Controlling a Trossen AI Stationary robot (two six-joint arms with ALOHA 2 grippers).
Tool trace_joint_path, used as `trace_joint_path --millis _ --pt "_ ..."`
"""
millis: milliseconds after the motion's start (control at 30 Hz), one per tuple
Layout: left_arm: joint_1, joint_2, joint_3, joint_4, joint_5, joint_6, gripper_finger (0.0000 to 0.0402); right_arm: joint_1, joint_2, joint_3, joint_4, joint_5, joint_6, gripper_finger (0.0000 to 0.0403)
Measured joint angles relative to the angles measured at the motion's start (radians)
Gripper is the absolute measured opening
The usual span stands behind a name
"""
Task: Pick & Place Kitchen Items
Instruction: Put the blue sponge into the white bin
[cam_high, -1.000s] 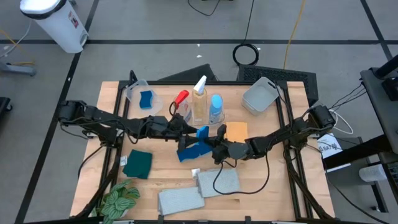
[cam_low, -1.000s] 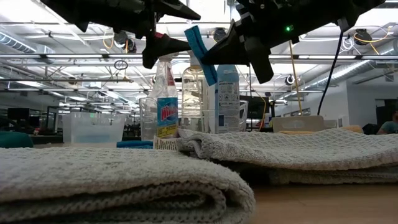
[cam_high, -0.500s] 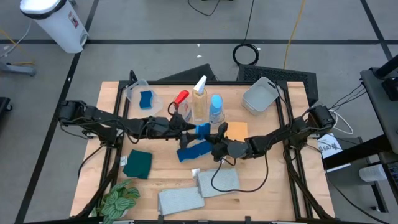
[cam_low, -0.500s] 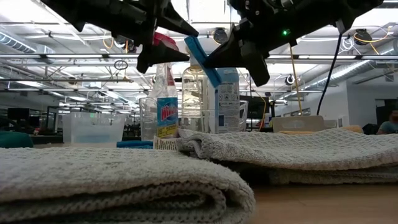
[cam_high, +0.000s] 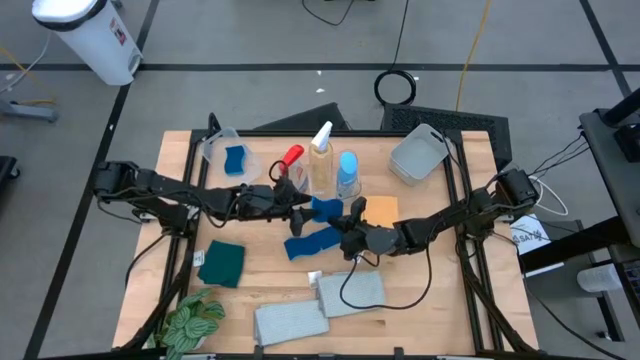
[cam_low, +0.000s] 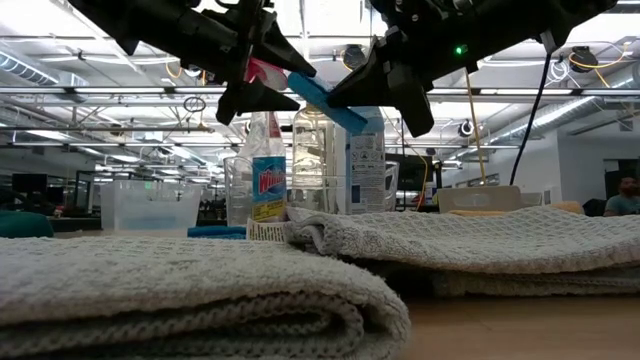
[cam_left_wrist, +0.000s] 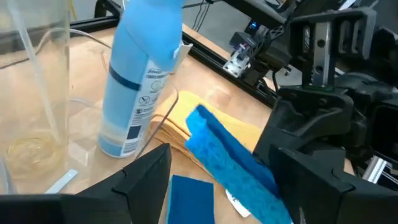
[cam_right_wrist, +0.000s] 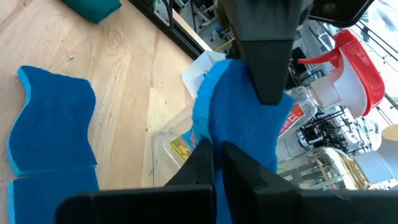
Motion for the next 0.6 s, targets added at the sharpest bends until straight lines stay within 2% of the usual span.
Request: trace_joint_path --millis 100,200,467,600 --pt "0.000 0.000 0.000 -0.002 0.020 0.000 0.0263 0.000 0.000 0.000 0.000 0.000 -0.001 0.0000" --pt "0.000 0.000 0.000 -0.002 0.038 -0.001 0.0230 0.000 0.000 0.000 -0.001 0.000 -0.002 0.0000" --pt "0.000 0.001 0.000 0.004 0.055 0.002 0.0091 0.000 0.000 0.000 -0.004 -0.001 -0.002 0.0000" --pt "-0.001 0.001 0.000 0.005 0.056 0.084 0.0024 0.000 0.000 0.000 -0.004 -0.004 -0.001 0.0000"
